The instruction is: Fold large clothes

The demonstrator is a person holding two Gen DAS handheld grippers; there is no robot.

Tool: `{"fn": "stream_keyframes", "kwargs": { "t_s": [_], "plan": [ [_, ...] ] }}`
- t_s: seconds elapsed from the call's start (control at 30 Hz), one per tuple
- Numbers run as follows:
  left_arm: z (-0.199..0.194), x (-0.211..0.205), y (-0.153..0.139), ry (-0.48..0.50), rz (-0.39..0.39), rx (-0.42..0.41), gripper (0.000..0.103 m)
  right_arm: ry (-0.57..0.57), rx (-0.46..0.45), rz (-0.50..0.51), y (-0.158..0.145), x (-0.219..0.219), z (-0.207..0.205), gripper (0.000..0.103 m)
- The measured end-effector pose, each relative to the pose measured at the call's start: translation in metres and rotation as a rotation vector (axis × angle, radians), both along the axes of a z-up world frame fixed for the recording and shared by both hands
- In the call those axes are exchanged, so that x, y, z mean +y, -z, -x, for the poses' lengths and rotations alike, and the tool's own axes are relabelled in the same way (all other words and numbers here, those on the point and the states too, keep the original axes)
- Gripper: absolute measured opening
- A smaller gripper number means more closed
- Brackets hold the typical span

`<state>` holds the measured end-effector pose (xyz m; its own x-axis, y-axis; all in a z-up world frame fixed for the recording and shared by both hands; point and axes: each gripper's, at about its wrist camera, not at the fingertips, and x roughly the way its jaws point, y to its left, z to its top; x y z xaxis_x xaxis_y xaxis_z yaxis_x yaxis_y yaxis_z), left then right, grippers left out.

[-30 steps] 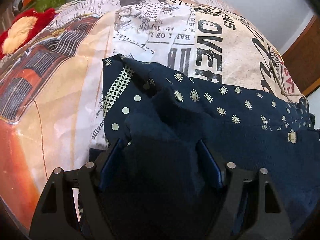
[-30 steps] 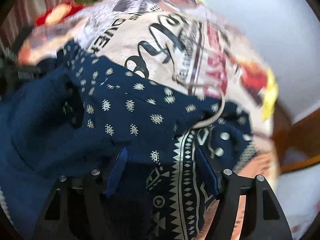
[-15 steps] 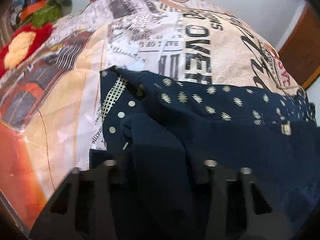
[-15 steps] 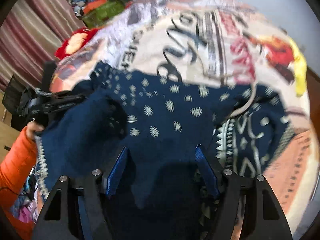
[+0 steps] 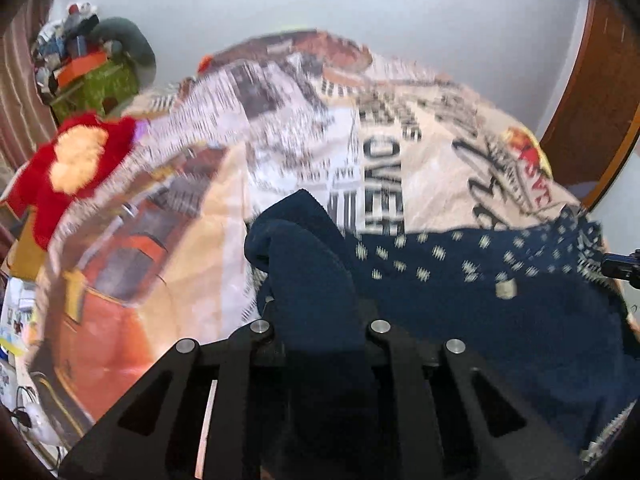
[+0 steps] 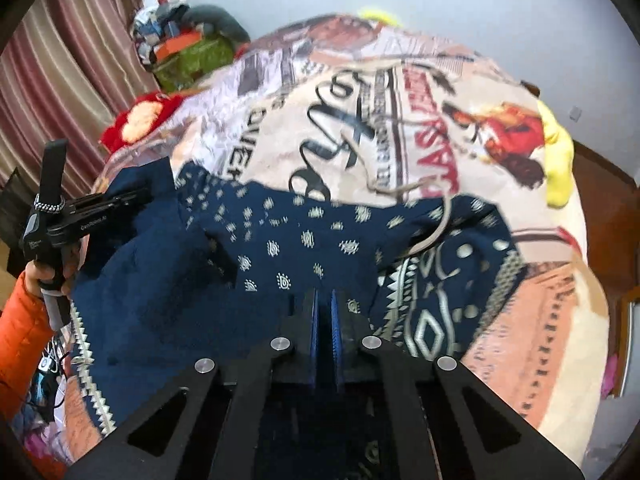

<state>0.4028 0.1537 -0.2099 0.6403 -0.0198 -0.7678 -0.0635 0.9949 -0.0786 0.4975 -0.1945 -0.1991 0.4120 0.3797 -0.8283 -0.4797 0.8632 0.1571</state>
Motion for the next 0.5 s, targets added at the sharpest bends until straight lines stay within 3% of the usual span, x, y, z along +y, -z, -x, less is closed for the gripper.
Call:
{"fn": "stream_keyframes", "kwargs": {
  "t_s": [0.17,0.33,0.4,0.47,0.5],
  "plan": [
    [-0.002,0.003,-0.006,0.005,-0.026,0.002,0.016,0.016,0.000,-0.050,-0.015,-0.008,-0.004,0.005],
    [-0.012,0.016,0.042,-0.025,0.026,0.157,0.017,0.022,0.081,-0.029,-0.006,0.008,-0.014,0.005],
    [-0.017,0.018,0.070,-0.004,0.045,0.258,0.020,0.013,0.120,-0.016,0.004,0.013,-0.017,0.005],
    [-0.015,0.016,0.075,0.004,0.036,0.274,0.023,0.003,0.143,0.032,0.016,0.019,-0.019,0.005],
    [-0.013,0.015,0.068,0.003,0.017,0.267,0.031,-0.001,0.155,0.053,0.021,0.022,-0.019,0.005]
  ]
}}
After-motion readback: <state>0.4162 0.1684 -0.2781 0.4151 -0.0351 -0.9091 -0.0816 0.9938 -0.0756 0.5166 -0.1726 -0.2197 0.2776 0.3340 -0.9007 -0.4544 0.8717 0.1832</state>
